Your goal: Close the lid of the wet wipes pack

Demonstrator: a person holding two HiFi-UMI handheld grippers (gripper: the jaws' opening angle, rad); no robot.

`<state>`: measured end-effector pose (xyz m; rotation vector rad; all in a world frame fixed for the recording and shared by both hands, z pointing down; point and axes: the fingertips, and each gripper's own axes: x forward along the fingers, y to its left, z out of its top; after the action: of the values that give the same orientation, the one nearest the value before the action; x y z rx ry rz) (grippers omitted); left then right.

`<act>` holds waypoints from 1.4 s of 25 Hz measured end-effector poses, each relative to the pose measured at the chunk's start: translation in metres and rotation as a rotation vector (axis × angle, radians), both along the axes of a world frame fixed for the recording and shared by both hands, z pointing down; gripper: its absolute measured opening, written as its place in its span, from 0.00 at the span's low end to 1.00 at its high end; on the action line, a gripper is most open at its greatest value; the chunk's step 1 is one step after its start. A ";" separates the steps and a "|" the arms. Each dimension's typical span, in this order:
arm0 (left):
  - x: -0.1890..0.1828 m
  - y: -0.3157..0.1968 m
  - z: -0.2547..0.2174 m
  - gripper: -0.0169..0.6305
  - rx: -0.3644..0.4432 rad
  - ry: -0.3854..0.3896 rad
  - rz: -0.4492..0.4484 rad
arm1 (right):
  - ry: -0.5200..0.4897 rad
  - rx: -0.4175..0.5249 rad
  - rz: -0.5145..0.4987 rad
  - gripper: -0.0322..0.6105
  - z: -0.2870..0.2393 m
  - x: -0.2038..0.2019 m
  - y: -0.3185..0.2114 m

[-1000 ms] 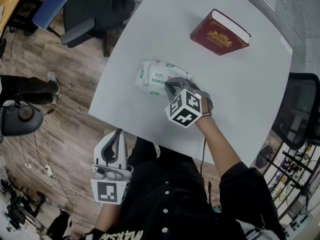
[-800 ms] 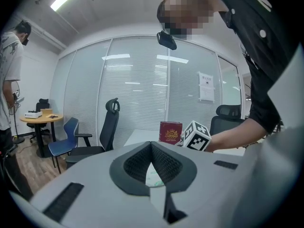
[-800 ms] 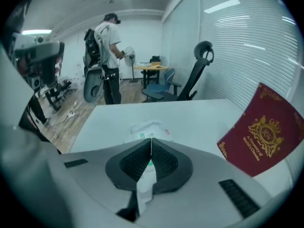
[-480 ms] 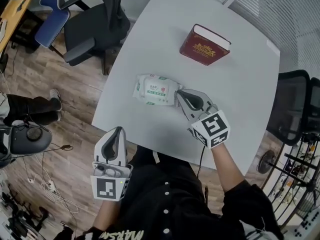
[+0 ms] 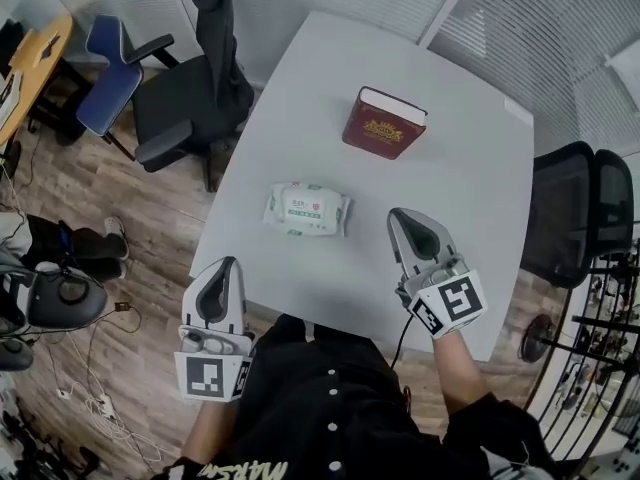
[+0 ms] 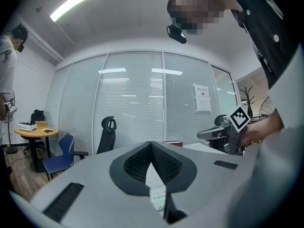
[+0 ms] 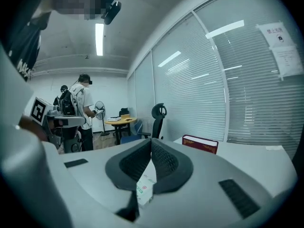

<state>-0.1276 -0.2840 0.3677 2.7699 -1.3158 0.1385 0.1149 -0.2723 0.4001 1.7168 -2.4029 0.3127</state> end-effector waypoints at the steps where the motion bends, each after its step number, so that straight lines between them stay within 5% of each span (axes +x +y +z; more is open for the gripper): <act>1: 0.001 -0.001 -0.003 0.05 0.004 0.004 0.004 | 0.003 0.015 0.013 0.10 -0.006 0.002 0.005; 22: -0.006 -0.012 -0.056 0.05 0.117 0.030 -0.040 | 0.000 0.298 0.384 0.10 -0.093 0.092 0.082; 35: -0.013 -0.001 -0.067 0.05 0.173 0.022 -0.054 | -0.002 0.339 0.375 0.10 -0.097 0.090 0.090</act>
<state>-0.1407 -0.2847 0.3010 2.8627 -1.4617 -0.0100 0.2051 -0.1826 0.3027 2.3168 -2.2197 -0.0546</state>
